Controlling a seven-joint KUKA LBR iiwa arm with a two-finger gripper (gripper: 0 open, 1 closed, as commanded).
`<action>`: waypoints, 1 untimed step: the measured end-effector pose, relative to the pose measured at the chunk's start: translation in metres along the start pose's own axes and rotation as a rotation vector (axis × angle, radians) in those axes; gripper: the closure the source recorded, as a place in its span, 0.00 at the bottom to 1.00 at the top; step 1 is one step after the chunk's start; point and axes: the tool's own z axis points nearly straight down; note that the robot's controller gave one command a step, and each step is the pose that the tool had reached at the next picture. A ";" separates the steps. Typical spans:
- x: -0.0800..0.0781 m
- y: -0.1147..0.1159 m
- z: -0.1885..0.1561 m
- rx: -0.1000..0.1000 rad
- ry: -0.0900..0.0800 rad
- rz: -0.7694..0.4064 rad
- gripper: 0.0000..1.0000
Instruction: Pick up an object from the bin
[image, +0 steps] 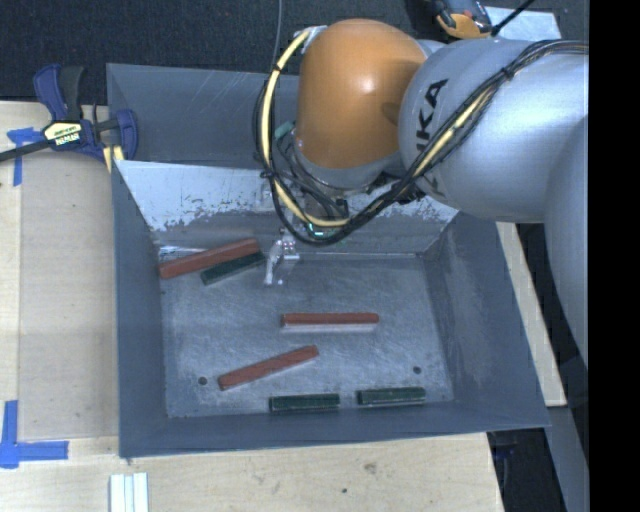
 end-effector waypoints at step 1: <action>-0.002 -0.001 -0.005 -0.001 -0.009 0.002 0.00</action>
Offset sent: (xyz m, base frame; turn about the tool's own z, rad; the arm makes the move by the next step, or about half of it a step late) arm -0.0216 -0.0155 -0.1406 -0.1016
